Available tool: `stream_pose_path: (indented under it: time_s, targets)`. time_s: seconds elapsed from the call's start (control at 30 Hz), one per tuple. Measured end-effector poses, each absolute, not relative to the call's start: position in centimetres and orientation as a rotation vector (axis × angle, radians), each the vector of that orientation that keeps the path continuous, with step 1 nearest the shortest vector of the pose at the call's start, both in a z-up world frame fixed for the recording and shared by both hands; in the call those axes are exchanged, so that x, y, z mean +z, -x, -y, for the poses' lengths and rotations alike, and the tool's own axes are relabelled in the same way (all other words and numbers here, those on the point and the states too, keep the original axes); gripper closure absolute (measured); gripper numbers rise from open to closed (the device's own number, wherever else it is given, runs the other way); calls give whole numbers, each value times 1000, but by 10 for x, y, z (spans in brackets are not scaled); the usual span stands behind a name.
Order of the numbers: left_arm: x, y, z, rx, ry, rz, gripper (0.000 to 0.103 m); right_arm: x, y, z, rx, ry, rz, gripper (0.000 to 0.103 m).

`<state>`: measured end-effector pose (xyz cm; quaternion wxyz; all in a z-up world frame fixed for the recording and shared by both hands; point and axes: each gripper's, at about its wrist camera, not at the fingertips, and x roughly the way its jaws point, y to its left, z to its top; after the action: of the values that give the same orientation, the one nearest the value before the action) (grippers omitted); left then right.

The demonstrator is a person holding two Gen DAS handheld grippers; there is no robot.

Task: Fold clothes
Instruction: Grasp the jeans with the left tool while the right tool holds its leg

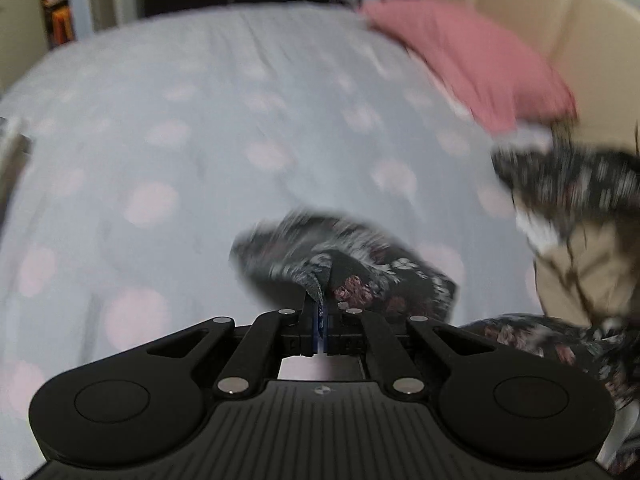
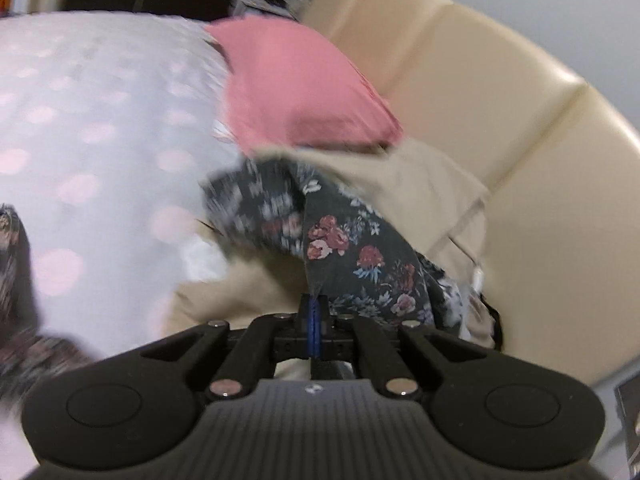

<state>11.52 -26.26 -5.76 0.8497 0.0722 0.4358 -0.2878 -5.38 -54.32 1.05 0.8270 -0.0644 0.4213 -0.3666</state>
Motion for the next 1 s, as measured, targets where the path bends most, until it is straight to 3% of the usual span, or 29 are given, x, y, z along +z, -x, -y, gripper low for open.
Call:
stream_pose_path:
  time_s: [0.2,0.5,0.7,0.93,1.0]
  targets:
    - [5,-128,184,-465,-116,-737,103,45,22,465,-535,135,-825,102]
    - [63,-141,24,-176,-63,-626,103,61,-50,309,-105,158,-751,102]
    - [46,-143,-49,10,-63,-695,102,36,-85,209,122,178,-784,102]
    - [-6,-149,-79,49,-42,-889,100,-12,-101,163,203,169,-894,101]
    - [-11,-146,-85,45,-34,-904,92,-15,-99,164,206,158,-905,97]
